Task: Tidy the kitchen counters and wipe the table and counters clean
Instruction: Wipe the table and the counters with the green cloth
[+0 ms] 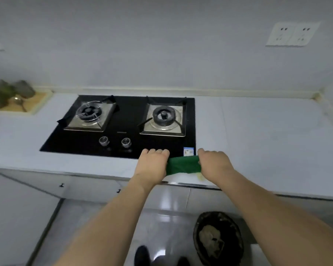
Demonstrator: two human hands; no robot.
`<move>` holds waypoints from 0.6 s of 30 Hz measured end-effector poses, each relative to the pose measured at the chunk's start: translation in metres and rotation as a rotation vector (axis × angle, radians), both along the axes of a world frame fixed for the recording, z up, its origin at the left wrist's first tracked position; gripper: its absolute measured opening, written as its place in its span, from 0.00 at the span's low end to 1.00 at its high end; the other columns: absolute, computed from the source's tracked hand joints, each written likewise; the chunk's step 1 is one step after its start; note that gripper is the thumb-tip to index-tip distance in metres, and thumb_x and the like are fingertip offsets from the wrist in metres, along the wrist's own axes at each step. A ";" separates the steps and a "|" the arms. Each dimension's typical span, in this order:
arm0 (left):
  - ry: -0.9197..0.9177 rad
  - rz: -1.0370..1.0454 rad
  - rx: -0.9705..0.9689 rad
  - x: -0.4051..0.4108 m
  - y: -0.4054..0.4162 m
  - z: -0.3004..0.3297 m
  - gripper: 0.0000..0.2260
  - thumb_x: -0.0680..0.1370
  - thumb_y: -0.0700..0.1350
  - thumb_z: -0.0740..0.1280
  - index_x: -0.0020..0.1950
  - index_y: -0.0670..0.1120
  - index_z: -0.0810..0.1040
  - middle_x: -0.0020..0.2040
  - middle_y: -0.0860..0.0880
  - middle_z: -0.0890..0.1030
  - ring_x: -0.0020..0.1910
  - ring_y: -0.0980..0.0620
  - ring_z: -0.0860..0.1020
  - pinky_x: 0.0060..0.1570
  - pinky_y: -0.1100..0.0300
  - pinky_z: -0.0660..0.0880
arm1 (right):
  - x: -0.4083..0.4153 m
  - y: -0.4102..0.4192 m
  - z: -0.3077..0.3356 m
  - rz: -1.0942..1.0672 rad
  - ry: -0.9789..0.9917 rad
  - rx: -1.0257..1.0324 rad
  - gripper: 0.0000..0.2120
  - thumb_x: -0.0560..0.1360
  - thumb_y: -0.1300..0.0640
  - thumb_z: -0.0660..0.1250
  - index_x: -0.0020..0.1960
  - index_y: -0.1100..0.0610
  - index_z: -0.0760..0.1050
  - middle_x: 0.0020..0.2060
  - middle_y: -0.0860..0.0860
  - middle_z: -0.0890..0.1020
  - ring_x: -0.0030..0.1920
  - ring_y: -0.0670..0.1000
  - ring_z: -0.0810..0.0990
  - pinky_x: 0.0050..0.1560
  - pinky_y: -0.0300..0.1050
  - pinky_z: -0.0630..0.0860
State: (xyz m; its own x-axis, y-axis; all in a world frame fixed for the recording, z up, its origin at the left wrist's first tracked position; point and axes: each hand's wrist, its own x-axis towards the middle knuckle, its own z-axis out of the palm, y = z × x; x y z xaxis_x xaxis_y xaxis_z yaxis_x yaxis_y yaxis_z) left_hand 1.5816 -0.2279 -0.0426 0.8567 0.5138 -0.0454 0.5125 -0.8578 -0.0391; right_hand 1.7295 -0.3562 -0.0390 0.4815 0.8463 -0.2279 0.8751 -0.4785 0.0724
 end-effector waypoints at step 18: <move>0.023 0.613 0.037 -0.413 0.109 0.020 0.07 0.77 0.41 0.61 0.53 0.49 0.72 0.50 0.50 0.79 0.50 0.46 0.77 0.46 0.56 0.64 | -0.355 0.223 0.029 0.711 -0.005 0.075 0.12 0.75 0.62 0.60 0.58 0.58 0.66 0.50 0.53 0.79 0.48 0.56 0.79 0.40 0.45 0.62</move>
